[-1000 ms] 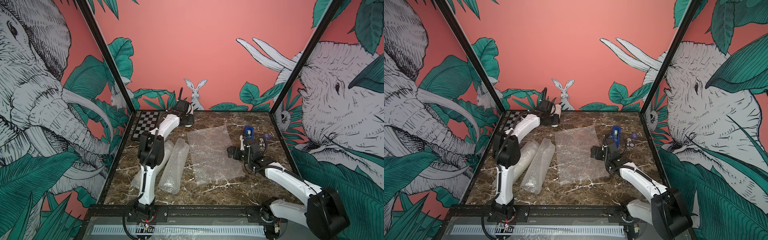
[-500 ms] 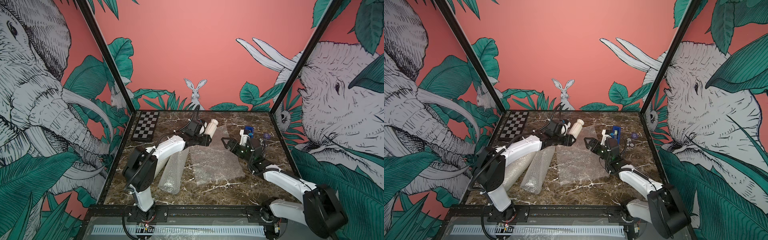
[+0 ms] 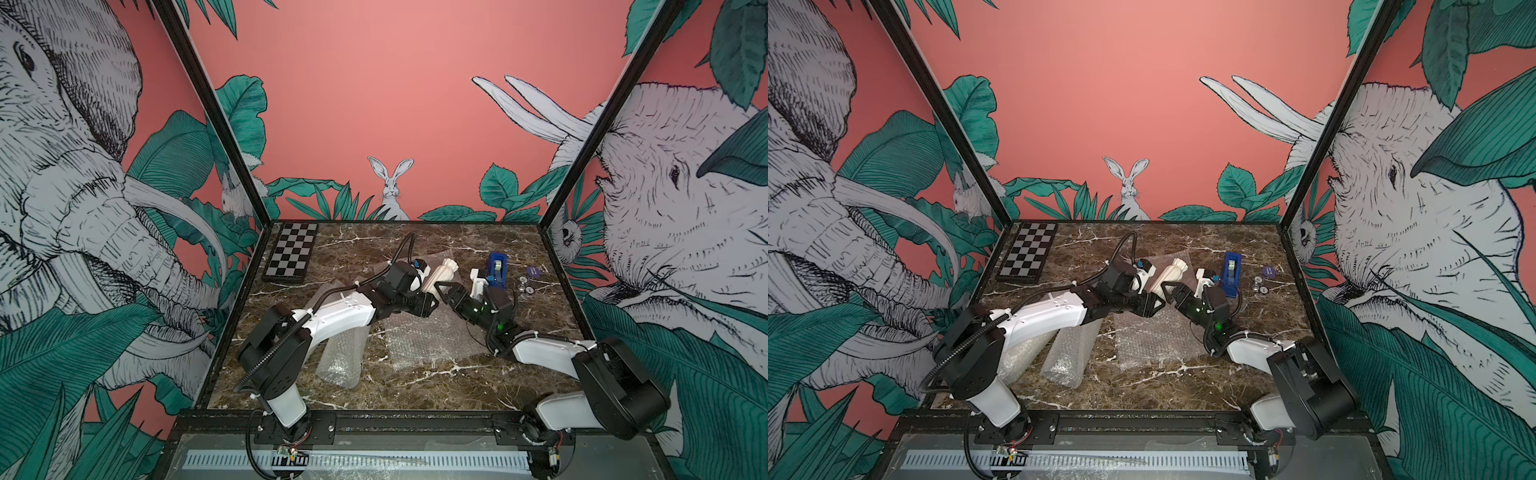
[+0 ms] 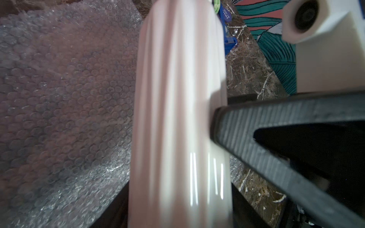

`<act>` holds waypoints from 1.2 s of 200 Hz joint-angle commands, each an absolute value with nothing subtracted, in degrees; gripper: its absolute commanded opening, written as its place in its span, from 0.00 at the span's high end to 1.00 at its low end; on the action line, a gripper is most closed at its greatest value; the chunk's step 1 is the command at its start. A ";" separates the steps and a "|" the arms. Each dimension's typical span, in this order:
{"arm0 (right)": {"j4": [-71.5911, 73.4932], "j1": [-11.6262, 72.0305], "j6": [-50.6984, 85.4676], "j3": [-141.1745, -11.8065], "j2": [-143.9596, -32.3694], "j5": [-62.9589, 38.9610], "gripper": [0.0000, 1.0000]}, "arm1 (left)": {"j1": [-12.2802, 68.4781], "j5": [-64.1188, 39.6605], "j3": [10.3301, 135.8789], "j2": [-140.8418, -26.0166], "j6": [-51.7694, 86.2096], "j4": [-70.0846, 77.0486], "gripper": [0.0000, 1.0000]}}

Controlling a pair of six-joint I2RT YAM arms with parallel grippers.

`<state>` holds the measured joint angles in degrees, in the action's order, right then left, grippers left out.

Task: Wrap vases in bubble wrap
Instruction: Pick up the vase from the center of the board, then adjust the bubble wrap at the center of the board.

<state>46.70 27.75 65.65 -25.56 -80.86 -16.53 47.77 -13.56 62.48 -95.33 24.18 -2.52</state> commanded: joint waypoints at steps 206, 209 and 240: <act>-2.47 23.89 39.69 -35.00 -60.38 0.36 0.68 | 46.89 -2.12 58.89 -89.14 29.54 -5.66 0.04; -3.97 23.83 38.62 -35.36 -59.84 1.09 0.68 | 46.32 -1.75 59.94 -90.07 29.97 -7.18 0.04; -13.39 23.84 31.15 -37.03 -55.73 4.65 0.68 | 41.47 2.60 74.63 -102.56 28.94 -22.94 0.05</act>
<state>-3.60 23.83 41.32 -34.81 -58.74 -1.37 44.49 -3.16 65.69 -95.04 28.58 -8.40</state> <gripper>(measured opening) 0.603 0.949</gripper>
